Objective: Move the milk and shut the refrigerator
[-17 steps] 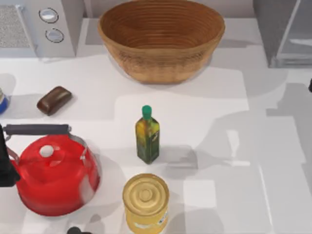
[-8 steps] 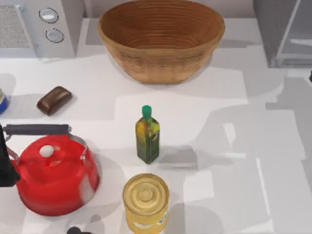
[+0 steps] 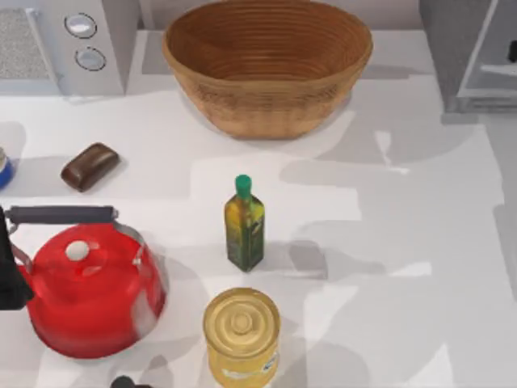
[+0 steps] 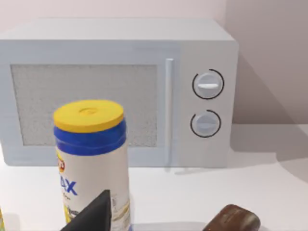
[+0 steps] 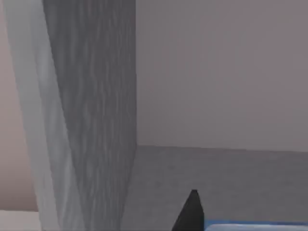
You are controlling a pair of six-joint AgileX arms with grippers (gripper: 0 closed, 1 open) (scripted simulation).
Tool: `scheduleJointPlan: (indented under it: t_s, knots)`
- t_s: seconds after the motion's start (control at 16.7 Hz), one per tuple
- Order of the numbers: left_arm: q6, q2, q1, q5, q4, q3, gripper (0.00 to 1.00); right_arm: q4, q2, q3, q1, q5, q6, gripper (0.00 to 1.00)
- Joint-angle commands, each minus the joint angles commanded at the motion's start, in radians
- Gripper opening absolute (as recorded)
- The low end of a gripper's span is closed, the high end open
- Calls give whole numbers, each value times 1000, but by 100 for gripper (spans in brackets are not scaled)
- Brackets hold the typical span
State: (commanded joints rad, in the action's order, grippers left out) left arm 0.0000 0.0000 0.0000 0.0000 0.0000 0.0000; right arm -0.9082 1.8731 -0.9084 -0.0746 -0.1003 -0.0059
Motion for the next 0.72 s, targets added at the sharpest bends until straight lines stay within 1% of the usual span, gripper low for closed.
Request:
scheduleJointPlan:
  t_s: [0.18,0.36,0.54,0.72]
  knots:
    - [0,0,0,0,0,0,100,96,140,-183,-48,-44,-7,0]
    - [0,0,0,0,0,0,100,183,256,-322,-93,-70,-15,0]
    - [0,0,0,0,0,0,100,237,323,-394,-122,-79,-21,0]
    - [0,0,0,0,0,0,100,243,330,-401,-125,-79,-22,0]
